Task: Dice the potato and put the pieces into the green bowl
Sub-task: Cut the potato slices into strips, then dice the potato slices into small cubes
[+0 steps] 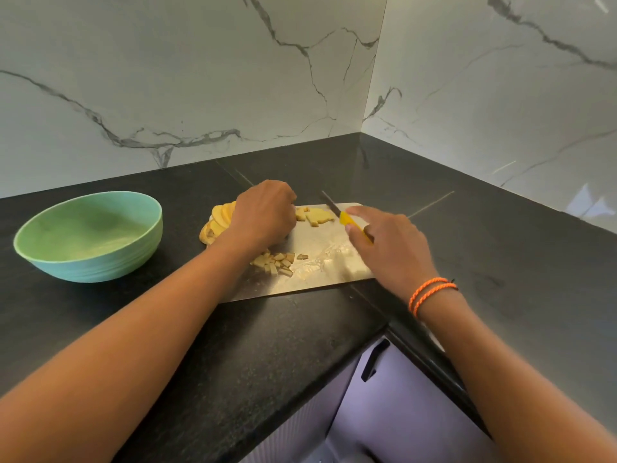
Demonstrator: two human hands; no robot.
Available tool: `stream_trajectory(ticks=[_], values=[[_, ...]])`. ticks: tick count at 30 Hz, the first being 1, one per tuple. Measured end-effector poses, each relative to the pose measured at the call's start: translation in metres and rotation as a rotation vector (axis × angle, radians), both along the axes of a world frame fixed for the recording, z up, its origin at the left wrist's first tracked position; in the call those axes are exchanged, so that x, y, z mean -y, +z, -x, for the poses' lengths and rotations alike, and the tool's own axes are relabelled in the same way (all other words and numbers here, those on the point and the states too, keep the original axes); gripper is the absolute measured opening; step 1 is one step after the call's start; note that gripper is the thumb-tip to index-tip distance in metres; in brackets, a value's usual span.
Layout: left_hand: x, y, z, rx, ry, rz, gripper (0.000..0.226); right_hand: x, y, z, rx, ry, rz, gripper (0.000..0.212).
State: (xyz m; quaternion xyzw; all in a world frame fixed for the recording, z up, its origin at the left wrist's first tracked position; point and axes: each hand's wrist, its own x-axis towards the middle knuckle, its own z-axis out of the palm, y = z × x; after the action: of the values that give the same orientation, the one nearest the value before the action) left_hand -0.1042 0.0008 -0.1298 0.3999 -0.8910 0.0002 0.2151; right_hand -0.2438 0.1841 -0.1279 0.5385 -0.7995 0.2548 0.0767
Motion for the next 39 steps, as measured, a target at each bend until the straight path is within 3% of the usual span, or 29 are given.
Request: stream_trajectory(ticks=[4,12,16,24,29,33,36,39], values=[[-0.012,0.000,0.015,0.064,-0.176,-0.032,0.042,0.008,-0.003,0.039,-0.056,-0.062,-0.100,0.035],[-0.009,-0.011,0.023,0.120,-0.295,-0.105,0.039,0.010,-0.012,0.050,-0.015,-0.016,-0.018,0.030],[-0.009,-0.002,0.020,0.054,-0.347,-0.168,0.044,0.009,-0.012,0.052,0.039,0.007,0.015,0.029],[-0.003,0.023,0.001,-0.270,-0.407,-0.573,0.054,-0.001,-0.012,0.053,0.075,0.118,-0.036,0.026],[0.017,0.033,-0.015,-0.375,-0.371,-0.601,0.045,-0.003,-0.008,0.047,0.105,0.287,-0.117,0.027],[0.030,0.036,-0.029,-0.329,-0.361,-0.570,0.024,0.002,-0.011,0.048,0.134,0.282,-0.030,0.026],[0.035,0.041,-0.038,-0.286,-0.374,-0.559,0.023,0.009,-0.013,0.046,0.077,0.221,0.000,0.028],[0.037,0.043,-0.041,-0.266,-0.405,-0.574,0.025,0.012,-0.015,0.041,0.081,0.315,-0.046,0.025]])
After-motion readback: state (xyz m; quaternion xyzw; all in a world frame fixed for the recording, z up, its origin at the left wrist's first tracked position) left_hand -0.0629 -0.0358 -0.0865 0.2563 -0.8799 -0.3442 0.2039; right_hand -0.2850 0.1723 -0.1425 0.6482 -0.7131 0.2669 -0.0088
